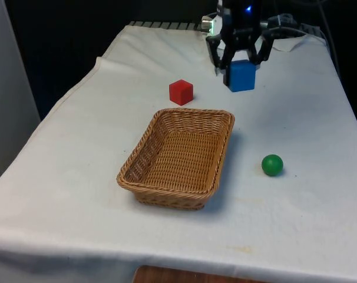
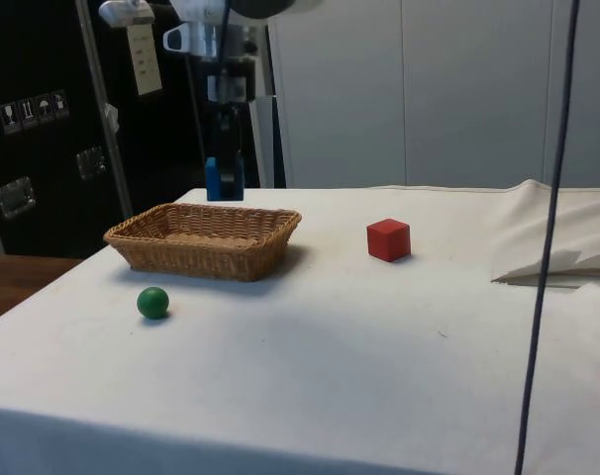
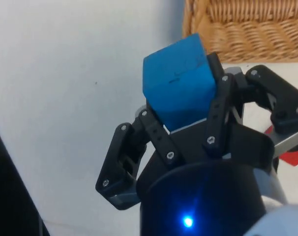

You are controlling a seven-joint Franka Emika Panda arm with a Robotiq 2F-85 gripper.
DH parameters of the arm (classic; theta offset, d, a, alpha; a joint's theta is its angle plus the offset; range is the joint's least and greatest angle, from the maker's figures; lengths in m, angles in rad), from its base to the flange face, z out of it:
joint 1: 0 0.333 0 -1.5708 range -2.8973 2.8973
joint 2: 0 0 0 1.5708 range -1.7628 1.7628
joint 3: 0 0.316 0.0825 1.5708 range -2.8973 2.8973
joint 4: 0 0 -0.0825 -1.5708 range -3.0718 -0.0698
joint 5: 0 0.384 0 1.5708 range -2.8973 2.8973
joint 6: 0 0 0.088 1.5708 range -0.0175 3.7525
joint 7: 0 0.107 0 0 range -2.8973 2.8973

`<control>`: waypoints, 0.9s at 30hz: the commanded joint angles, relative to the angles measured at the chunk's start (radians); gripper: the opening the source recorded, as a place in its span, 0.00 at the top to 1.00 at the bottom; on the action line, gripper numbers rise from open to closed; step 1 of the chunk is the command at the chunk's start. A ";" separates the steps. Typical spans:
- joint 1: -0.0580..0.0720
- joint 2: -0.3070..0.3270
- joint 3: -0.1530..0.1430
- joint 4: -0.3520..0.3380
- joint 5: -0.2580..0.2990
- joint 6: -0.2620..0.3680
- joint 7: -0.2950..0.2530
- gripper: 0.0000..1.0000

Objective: Place all non-red objects into the basket.

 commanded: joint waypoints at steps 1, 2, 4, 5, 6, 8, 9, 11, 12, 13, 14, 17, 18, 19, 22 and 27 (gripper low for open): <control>-0.008 0.010 0.003 0.017 0.016 -0.013 -0.017 1.00; -0.009 0.019 -0.001 0.028 0.017 -0.016 -0.022 1.00; -0.011 0.037 -0.009 0.050 0.022 -0.021 -0.032 1.00; -0.002 0.035 -0.016 0.045 0.009 -0.013 -0.019 1.00; -0.012 0.054 -0.018 0.070 0.028 -0.025 -0.044 1.00; -0.013 0.071 -0.026 0.087 0.034 -0.027 -0.055 1.00; -0.014 0.078 -0.030 0.095 0.036 -0.027 -0.059 1.00; -0.018 0.095 -0.036 0.110 0.043 -0.026 -0.072 1.00; -0.019 0.103 -0.040 0.117 0.048 -0.026 -0.078 1.00; -0.020 0.109 -0.043 0.122 0.052 -0.026 -0.084 1.00; -0.022 0.117 -0.046 0.127 0.058 -0.025 -0.092 1.00; -0.025 0.136 -0.057 0.139 0.075 -0.023 -0.114 1.00; -0.027 0.142 -0.060 0.141 0.082 -0.021 -0.121 1.00; -0.028 0.148 -0.064 0.144 0.089 -0.020 -0.129 1.00; -0.033 0.168 -0.078 0.152 0.116 -0.018 -0.159 1.00; -0.037 0.191 -0.092 0.163 0.141 -0.017 -0.186 1.00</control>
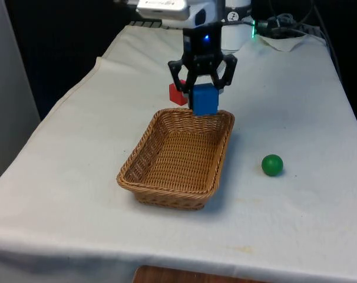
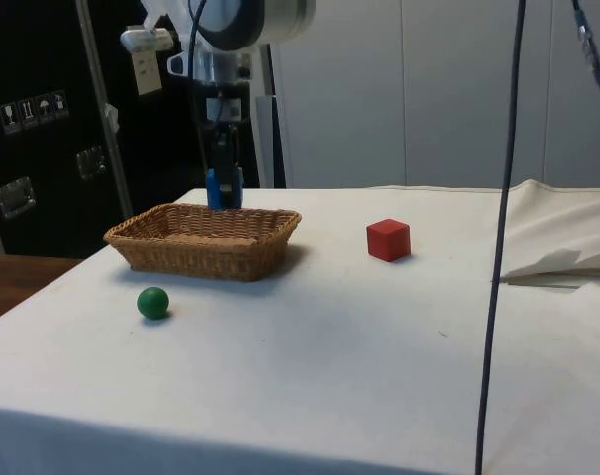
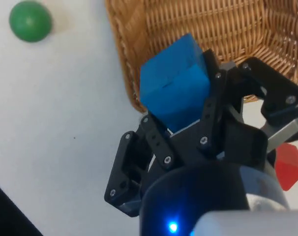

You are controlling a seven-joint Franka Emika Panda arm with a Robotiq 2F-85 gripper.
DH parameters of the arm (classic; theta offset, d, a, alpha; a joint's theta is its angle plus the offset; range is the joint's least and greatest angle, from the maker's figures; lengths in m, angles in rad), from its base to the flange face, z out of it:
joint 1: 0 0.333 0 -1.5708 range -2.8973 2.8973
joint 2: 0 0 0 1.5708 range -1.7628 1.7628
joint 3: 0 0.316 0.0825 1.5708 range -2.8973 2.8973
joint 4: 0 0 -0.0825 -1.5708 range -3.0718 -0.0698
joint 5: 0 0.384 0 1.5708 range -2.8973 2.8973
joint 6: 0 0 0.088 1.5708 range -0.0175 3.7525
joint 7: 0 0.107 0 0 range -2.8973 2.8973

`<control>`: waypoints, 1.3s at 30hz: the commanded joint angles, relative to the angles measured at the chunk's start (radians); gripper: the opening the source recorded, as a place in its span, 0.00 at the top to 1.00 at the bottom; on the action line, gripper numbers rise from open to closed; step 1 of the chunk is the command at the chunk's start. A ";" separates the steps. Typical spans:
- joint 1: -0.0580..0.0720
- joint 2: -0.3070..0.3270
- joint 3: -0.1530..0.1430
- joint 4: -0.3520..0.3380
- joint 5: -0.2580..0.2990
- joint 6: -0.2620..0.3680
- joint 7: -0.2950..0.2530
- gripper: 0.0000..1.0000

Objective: Place all non-red objects into the basket.

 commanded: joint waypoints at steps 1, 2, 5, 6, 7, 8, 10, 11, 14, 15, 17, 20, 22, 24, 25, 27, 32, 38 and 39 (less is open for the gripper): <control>-0.012 0.012 0.005 0.011 0.017 -0.002 -0.018 1.00; -0.013 0.018 0.002 0.014 0.023 -0.002 -0.024 1.00; -0.014 0.034 -0.006 0.023 0.042 -0.001 -0.041 1.00; -0.014 0.045 -0.011 0.029 0.056 0.000 -0.052 1.00; -0.014 0.050 -0.013 0.032 0.061 0.001 -0.056 1.00; -0.014 0.054 -0.014 0.034 0.065 0.001 -0.060 1.00; -0.014 0.059 -0.015 0.035 0.070 0.003 -0.062 1.00; -0.013 0.063 -0.015 0.034 0.075 0.005 -0.065 1.00; -0.013 0.076 -0.015 0.034 0.086 0.013 -0.071 1.00; -0.013 0.087 -0.014 0.034 0.092 0.018 -0.073 1.00; -0.013 0.093 -0.013 0.034 0.095 0.022 -0.075 1.00; -0.013 0.110 -0.011 0.034 0.100 0.033 -0.076 1.00; -0.012 0.124 -0.011 0.035 0.100 0.042 -0.075 1.00; -0.012 0.131 -0.012 0.037 0.098 0.045 -0.073 1.00; -0.012 0.134 -0.014 0.039 0.097 0.045 -0.073 1.00; -0.012 0.138 -0.015 0.042 0.095 0.045 -0.072 1.00; -0.015 0.155 -0.021 0.058 0.095 0.042 -0.073 0.99; -0.016 0.166 -0.024 0.070 0.096 0.039 -0.073 0.45; -0.016 0.167 -0.024 0.070 0.096 0.038 -0.073 0.36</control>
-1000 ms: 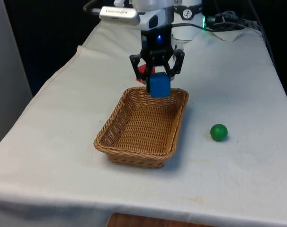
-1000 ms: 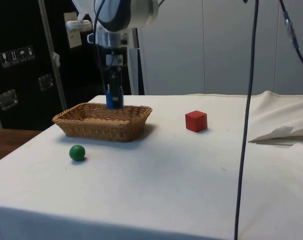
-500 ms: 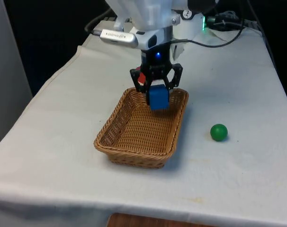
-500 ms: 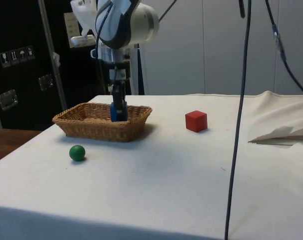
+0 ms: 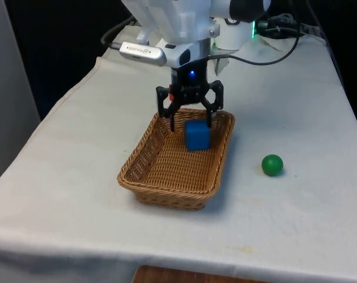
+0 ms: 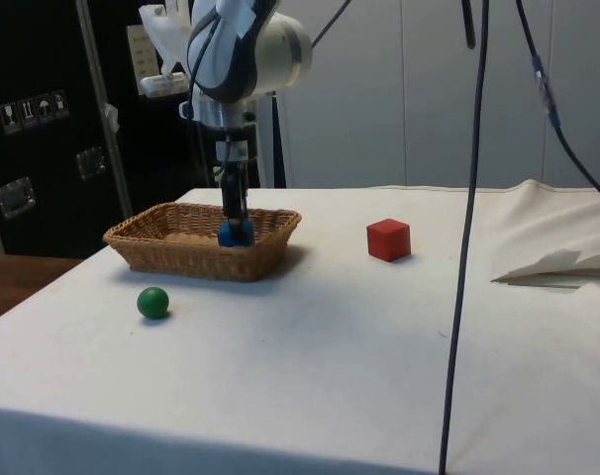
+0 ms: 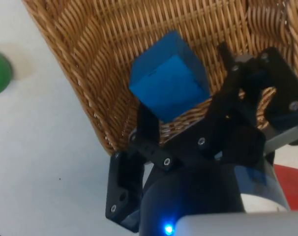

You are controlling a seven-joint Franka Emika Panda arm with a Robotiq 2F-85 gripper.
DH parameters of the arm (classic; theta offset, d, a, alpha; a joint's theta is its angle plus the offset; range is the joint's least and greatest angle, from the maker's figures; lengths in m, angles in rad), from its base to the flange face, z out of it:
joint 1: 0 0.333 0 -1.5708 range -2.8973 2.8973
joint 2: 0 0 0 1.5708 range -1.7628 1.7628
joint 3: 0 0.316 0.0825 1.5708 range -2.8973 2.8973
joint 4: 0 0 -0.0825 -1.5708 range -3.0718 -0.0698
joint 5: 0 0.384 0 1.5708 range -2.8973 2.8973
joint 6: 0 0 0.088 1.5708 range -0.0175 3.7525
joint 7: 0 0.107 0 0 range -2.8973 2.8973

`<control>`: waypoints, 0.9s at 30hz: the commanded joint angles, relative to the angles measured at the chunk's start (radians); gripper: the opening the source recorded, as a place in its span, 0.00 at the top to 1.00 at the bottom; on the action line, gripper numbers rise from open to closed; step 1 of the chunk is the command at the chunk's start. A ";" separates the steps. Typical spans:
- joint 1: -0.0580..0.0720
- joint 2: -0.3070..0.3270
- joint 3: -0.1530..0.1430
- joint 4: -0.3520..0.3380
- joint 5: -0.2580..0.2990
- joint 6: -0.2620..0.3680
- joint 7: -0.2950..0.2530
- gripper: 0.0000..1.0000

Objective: Place all non-red objects into the basket.

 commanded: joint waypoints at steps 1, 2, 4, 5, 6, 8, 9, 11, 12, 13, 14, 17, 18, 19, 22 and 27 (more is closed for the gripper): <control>-0.007 0.003 0.006 0.006 0.007 -0.003 -0.008 0.26; -0.007 0.003 0.006 0.006 0.007 -0.003 -0.008 0.16; -0.008 0.004 0.005 0.007 0.007 -0.003 -0.008 0.00; -0.001 0.000 -0.001 0.000 0.000 0.000 0.000 0.00; -0.008 0.004 0.005 0.007 0.007 -0.003 -0.008 0.00; -0.008 0.005 0.005 0.007 0.007 -0.003 -0.008 0.00; -0.008 0.005 0.005 0.007 0.007 -0.003 -0.008 0.00; -0.007 0.005 0.003 0.012 0.005 -0.008 -0.006 0.00; -0.006 0.001 -0.001 0.019 0.001 -0.018 -0.004 0.00; -0.006 -0.002 -0.004 0.026 -0.002 -0.025 -0.002 0.00; -0.001 0.001 -0.006 0.020 0.000 -0.007 0.000 0.00; -0.002 -0.003 -0.018 0.066 -0.004 -0.065 0.001 0.00; -0.001 -0.002 -0.021 0.077 -0.004 -0.076 0.001 0.00; 0.000 -0.003 -0.024 0.087 -0.004 -0.088 0.002 0.00; 0.002 -0.005 -0.029 0.110 -0.005 -0.111 0.005 0.00; 0.012 -0.029 -0.035 0.121 -0.014 -0.143 0.017 0.00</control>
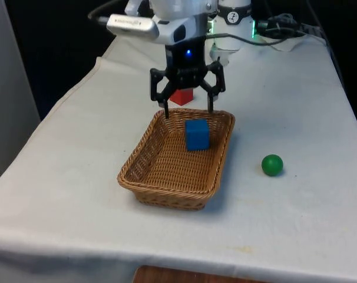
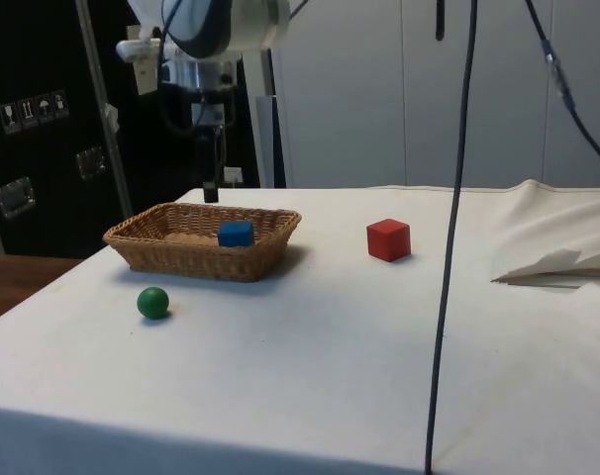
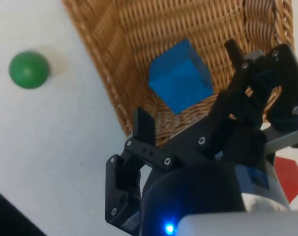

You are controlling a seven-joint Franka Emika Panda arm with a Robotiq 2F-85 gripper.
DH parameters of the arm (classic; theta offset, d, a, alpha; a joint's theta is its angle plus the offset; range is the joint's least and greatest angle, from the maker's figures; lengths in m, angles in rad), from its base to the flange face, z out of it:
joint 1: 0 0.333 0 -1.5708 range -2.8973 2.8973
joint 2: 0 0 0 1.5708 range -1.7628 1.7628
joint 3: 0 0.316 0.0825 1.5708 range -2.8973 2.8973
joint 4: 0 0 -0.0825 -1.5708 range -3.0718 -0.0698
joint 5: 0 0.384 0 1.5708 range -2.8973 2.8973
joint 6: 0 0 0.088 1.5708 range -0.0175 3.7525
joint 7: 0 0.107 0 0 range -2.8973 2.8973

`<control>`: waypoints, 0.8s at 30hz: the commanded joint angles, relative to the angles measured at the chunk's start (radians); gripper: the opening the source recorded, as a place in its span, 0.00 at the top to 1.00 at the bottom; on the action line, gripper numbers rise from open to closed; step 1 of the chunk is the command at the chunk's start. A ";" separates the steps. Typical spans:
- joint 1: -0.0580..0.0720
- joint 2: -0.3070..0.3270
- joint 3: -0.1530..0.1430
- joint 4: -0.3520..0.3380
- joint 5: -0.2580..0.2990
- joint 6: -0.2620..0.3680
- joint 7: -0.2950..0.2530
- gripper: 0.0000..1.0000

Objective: Place all non-red objects into the basket.

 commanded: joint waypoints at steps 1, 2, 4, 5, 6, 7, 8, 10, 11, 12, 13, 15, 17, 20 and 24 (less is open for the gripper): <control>0.011 -0.012 -0.006 -0.003 -0.013 -0.012 0.016 0.00; 0.011 -0.012 -0.006 -0.003 -0.013 -0.012 0.016 0.00; 0.020 -0.026 -0.002 -0.002 -0.020 -0.024 0.030 0.00; 0.022 -0.030 -0.001 -0.002 -0.022 -0.026 0.033 0.00; 0.014 -0.029 0.005 0.000 -0.013 -0.024 0.023 0.00; 0.025 -0.034 0.002 -0.002 -0.024 -0.028 0.038 0.00; 0.029 -0.038 0.004 -0.003 -0.026 -0.030 0.044 0.00; 0.035 -0.044 0.010 -0.003 -0.031 -0.033 0.056 0.00; 0.037 -0.047 0.013 -0.003 -0.033 -0.034 0.061 0.00; 0.043 -0.052 0.019 -0.005 -0.036 -0.034 0.073 0.00; 0.045 -0.055 0.021 -0.006 -0.037 -0.034 0.078 0.00; 0.038 -0.050 0.028 0.000 -0.027 -0.033 0.068 0.00; 0.056 -0.056 0.028 -0.008 -0.039 -0.031 0.093 0.00; 0.064 -0.055 0.043 -0.008 -0.048 -0.027 0.118 0.00; 0.058 -0.054 0.061 -0.003 -0.049 -0.033 0.126 0.00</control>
